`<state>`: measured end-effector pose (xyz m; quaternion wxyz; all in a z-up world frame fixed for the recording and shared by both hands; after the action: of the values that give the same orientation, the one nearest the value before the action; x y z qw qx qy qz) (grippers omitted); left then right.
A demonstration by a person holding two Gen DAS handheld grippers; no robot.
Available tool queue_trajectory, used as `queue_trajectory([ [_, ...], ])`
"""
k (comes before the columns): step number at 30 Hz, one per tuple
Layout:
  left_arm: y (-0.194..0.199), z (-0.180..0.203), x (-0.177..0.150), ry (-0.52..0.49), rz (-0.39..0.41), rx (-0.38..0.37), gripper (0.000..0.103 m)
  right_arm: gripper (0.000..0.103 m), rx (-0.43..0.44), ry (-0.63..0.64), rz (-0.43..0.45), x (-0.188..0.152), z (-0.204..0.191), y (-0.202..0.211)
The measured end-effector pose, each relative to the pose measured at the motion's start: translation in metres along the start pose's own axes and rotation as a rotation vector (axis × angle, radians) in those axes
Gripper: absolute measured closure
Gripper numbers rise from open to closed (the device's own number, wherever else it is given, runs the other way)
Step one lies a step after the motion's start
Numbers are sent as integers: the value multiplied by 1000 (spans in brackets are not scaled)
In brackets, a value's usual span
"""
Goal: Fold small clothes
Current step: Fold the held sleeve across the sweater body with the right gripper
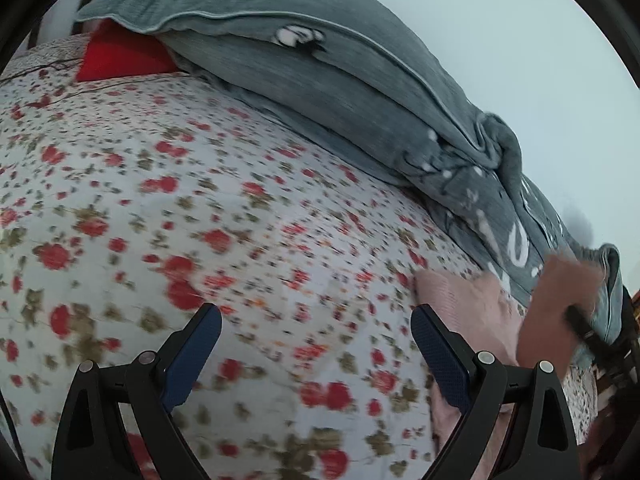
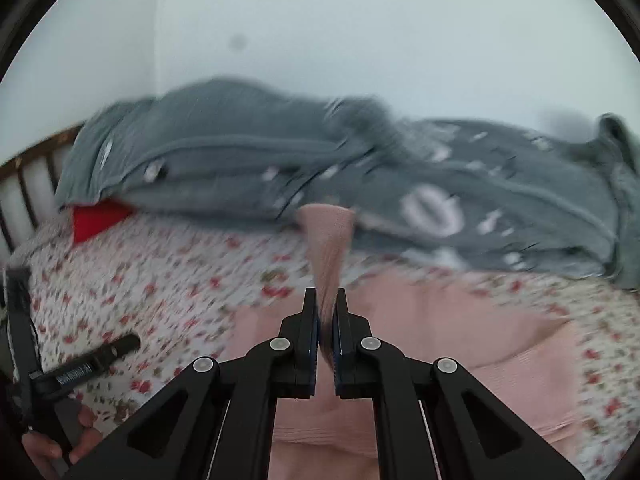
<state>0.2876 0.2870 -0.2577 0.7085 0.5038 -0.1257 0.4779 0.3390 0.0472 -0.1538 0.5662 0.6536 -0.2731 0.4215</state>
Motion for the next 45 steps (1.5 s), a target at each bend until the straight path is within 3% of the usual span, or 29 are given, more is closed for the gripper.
queue_trajectory([
  [5,-2,-9,4,31,-7,-12,7,97,50,-39,-110,-29,-13,-37],
  [8,-5,-5,3,37,-8,-18,7,86,104,-54,-191,-50,-19,-46],
  [9,-5,-2,2,37,-9,-21,7,77,147,-54,-226,-55,-23,-47],
  [12,-5,9,-3,14,-13,-36,7,73,207,-40,-249,-59,-22,-33],
  [15,-7,28,-9,-44,-20,-57,7,60,171,-45,-160,-50,16,-1],
  [17,-10,46,-17,-83,-41,-101,7,57,129,-54,-113,-44,48,14],
  [22,-17,87,-33,-119,-84,-191,8,45,-83,-93,-48,-45,163,40],
  [27,-42,113,-49,-142,-129,-148,12,45,-197,-223,-140,-84,257,28],
  [31,-61,123,-65,-193,-161,-85,16,45,-121,-369,-246,-122,285,9],
  [34,-67,129,-74,-270,-157,-44,16,44,-59,-491,-228,-133,299,1],
  [38,-67,135,-79,-325,-159,-41,15,54,-81,-486,-215,-133,298,4],
  [39,-68,134,-79,-320,-163,-43,14,65,-80,-486,-210,-133,297,5],
  [42,-70,133,-78,-303,-172,-54,14,79,-71,-509,-196,-133,299,9],
  [45,-69,134,-78,-308,-165,-55,14,82,-34,-551,-165,-132,304,13],
])
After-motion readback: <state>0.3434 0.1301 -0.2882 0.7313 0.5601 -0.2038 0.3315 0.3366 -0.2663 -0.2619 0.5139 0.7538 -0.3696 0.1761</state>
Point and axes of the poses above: each gripper's, at about its wrist camera, not at the fingertips, and y roughly against the way its jaws point, z to its right, x to its top, the point moved 8 cm from there along -y, roughly the way its jaws point, and after that the axes turned 4 degrees about z, right-handed, at the moved point
